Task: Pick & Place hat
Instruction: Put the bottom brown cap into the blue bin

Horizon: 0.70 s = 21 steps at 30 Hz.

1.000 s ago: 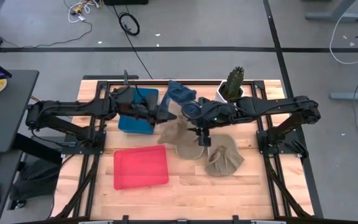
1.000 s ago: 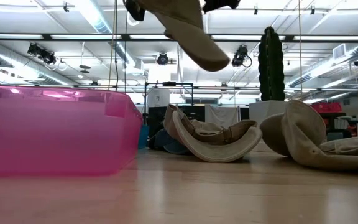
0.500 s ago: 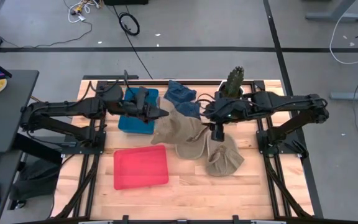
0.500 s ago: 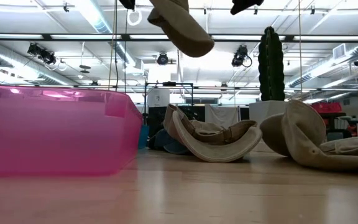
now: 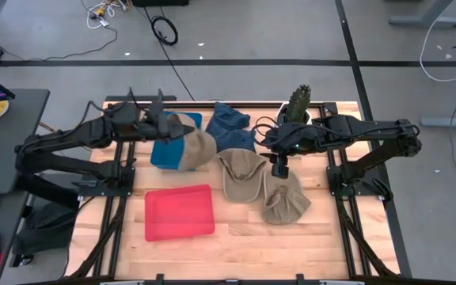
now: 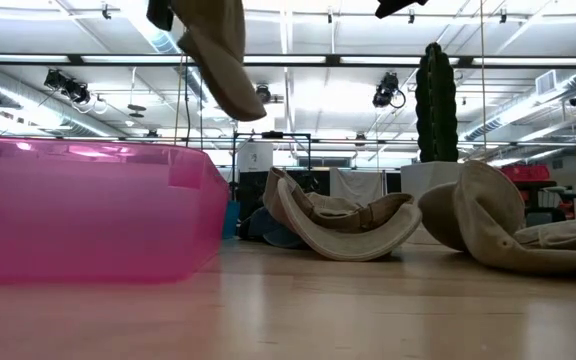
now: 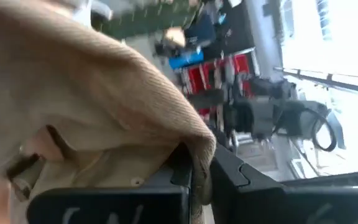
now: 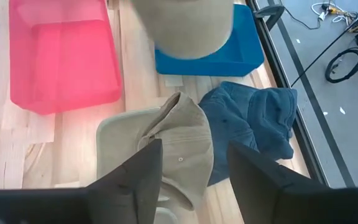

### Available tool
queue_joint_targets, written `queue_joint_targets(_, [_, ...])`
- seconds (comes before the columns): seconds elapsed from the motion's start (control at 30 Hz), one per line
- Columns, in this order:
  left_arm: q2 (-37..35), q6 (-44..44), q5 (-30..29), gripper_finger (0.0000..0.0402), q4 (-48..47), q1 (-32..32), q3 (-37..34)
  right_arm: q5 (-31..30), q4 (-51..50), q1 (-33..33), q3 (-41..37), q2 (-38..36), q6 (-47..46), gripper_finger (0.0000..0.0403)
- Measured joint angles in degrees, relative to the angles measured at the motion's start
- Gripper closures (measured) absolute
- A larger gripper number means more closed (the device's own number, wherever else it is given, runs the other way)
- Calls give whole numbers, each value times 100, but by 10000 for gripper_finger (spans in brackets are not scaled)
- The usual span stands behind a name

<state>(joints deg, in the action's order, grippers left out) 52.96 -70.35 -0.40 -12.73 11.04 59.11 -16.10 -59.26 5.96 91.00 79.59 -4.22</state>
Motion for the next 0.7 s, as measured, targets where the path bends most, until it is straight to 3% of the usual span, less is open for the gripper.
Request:
queue_joint_targets(0.13, [-158, 686, -374, 378, 9, 457, -2, 2, 1, 0, 0, 0, 5, 229])
queue_joint_targets(0.27, [-227, 801, -1732, 378, 63, 509, -2, 4, 8, 0, 0, 0, -138, 232])
queue_joint_targets(0.43, [-89, 649, -3402, 378, 65, 257, 0, -43, 117, 0, 0, 0, -309, 232])
queue_joint_targets(0.7, [388, 301, -5006, 378, -271, -299, -2, -48, 486, 0, 0, 0, -331, 232])
